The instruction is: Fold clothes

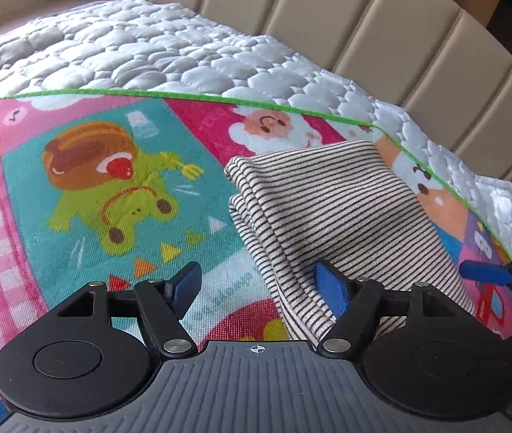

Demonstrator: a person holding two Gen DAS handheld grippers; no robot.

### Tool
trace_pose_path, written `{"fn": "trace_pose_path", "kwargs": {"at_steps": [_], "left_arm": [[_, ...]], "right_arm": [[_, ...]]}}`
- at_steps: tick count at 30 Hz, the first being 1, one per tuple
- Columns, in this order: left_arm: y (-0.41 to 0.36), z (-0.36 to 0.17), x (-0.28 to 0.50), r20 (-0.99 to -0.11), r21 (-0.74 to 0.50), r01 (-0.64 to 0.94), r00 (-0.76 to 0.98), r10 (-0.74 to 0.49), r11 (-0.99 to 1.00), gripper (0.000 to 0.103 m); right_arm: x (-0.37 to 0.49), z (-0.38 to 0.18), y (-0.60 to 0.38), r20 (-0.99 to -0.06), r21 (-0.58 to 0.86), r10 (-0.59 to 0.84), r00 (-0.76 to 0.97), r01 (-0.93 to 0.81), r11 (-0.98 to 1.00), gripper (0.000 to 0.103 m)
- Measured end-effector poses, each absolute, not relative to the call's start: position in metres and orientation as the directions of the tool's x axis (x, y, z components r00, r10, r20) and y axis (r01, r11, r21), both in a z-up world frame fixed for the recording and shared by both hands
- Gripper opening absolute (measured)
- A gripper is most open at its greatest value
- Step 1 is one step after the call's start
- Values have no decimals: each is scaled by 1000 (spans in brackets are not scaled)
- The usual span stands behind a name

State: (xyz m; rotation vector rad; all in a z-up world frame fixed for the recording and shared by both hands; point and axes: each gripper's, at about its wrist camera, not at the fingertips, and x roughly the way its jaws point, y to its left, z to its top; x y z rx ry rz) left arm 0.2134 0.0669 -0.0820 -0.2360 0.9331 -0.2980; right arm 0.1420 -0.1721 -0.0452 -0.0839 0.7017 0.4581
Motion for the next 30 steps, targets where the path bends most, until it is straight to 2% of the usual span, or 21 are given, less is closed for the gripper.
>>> {"fn": "trace_pose_path", "kwargs": {"at_steps": [3, 11, 14, 18, 20, 24, 27, 29, 30], "left_arm": [[70, -84, 215, -752, -352, 129, 551, -362, 927, 78], [67, -87, 214, -766, -314, 128, 551, -331, 941, 87], [68, -89, 215, -767, -324, 116, 549, -332, 939, 90], [71, -81, 211, -761, -334, 113, 553, -338, 936, 88], [74, -72, 206, -746, -386, 109, 547, -380, 916, 84], [70, -68, 196, -725, -468, 134, 506, -467, 873, 90], [55, -75, 193, -739, -470, 171, 461, -492, 866, 79], [46, -79, 192, -745, -471, 194, 435, -505, 861, 60], [46, -78, 191, -737, -468, 194, 452, -502, 862, 61]], "right_arm": [[139, -55, -149, -680, -19, 332, 654, -469, 883, 103], [138, -87, -123, -697, -207, 193, 691, -450, 869, 103], [141, -88, -125, -706, -179, 198, 680, -442, 879, 103], [144, -88, -126, -714, -163, 207, 669, -446, 880, 103], [143, -87, -127, -716, -155, 211, 665, -447, 881, 103], [148, -83, -133, -729, -115, 237, 642, -456, 883, 103], [154, -77, -141, -747, -62, 265, 609, -462, 885, 103], [158, -70, -149, -749, -6, 294, 594, -449, 893, 103], [160, -65, -154, -742, 32, 313, 593, -435, 900, 103]]}}
